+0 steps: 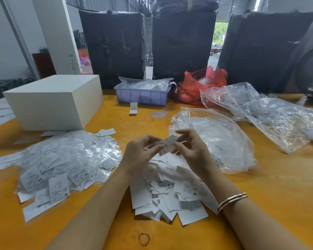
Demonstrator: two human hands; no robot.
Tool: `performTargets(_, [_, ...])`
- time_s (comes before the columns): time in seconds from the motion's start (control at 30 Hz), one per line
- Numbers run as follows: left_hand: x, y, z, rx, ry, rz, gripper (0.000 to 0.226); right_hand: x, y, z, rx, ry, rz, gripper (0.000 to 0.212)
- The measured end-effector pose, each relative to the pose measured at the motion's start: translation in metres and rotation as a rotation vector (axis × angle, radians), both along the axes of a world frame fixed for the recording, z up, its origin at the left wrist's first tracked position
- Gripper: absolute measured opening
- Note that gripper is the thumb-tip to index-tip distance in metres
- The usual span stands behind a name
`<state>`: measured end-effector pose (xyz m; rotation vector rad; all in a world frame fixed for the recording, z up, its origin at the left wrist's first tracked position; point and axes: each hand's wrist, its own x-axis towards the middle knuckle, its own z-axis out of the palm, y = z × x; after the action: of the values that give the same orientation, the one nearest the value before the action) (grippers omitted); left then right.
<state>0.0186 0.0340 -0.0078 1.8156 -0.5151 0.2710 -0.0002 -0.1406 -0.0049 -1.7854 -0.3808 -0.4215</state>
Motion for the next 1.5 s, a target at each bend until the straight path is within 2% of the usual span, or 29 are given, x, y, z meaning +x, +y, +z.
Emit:
performTargets(0.13, [0.0, -0.001, -0.001, 0.041, -0.007, -0.011, 0.019, -0.001, 0.005, -0.002, 0.085, 0.07, 0.038, 0.017])
performTargets(0.27, [0.0, 0.001, -0.001, 0.114, -0.009, 0.015, 0.021, -0.002, 0.009, -0.001, 0.187, 0.038, -0.01, 0.015])
performTargets(0.43, [-0.001, -0.001, 0.0, 0.016, 0.073, -0.01, 0.016, -0.002, 0.014, -0.006, 0.013, -0.011, -0.035, 0.018])
performTargets(0.5, [-0.001, -0.001, 0.001, -0.02, 0.085, -0.012, 0.016, -0.002, 0.016, -0.007, 0.023, -0.009, 0.0, 0.015])
performTargets(0.7, [0.0, 0.001, 0.0, -0.093, 0.172, -0.034, 0.024, -0.003, 0.009, -0.002, 0.009, 0.202, 0.185, 0.02])
performTargets(0.77, [0.001, 0.001, 0.0, -0.085, 0.182, -0.018, 0.014, -0.003, 0.005, 0.002, -0.061, 0.15, 0.139, 0.021])
performTargets(0.83, [0.004, 0.005, 0.001, -0.077, 0.129, 0.081, 0.013, -0.003, -0.001, 0.008, -0.094, -0.009, -0.023, 0.022])
performTargets(0.93, [0.007, 0.015, 0.004, 0.059, -0.036, 0.287, 0.013, 0.005, -0.021, 0.015, -0.1, -0.231, -0.393, 0.022])
performTargets(0.97, [0.008, 0.018, 0.004, 0.112, -0.076, 0.353, 0.009, 0.009, -0.032, 0.013, -0.16, -0.235, -0.523, 0.023])
performTargets(1.03, [0.01, 0.024, 0.004, 0.174, -0.107, 0.478, 0.003, 0.017, -0.053, 0.004, -0.335, -0.123, -0.667, 0.025])
performTargets(1.1, [0.012, 0.031, 0.004, 0.231, -0.1, 0.602, 0.01, 0.025, -0.065, -0.009, -0.555, 0.068, -0.661, 0.028])
performTargets(1.17, [0.014, 0.04, 0.002, 0.378, -0.046, 0.714, 0.017, 0.03, -0.066, -0.016, -0.795, 0.204, -0.626, 0.032])
performTargets(1.27, [0.015, 0.05, -0.001, 0.731, 0.074, 0.841, 0.029, 0.035, -0.061, -0.015, -1.019, 0.206, -0.648, 0.03])
performTargets(1.37, [0.015, 0.052, -0.004, 0.915, 0.049, 0.9, 0.04, 0.037, -0.059, -0.014, -1.032, 0.172, -0.695, 0.026])
performTargets(1.43, [0.014, 0.047, -0.004, 0.875, -0.058, 0.878, 0.035, 0.036, -0.057, -0.013, -0.951, 0.147, -0.725, 0.021])
performTargets(1.5, [0.013, 0.038, -0.004, 0.768, -0.174, 0.751, 0.028, 0.034, -0.056, -0.013, -0.89, 0.113, -0.741, 0.015])
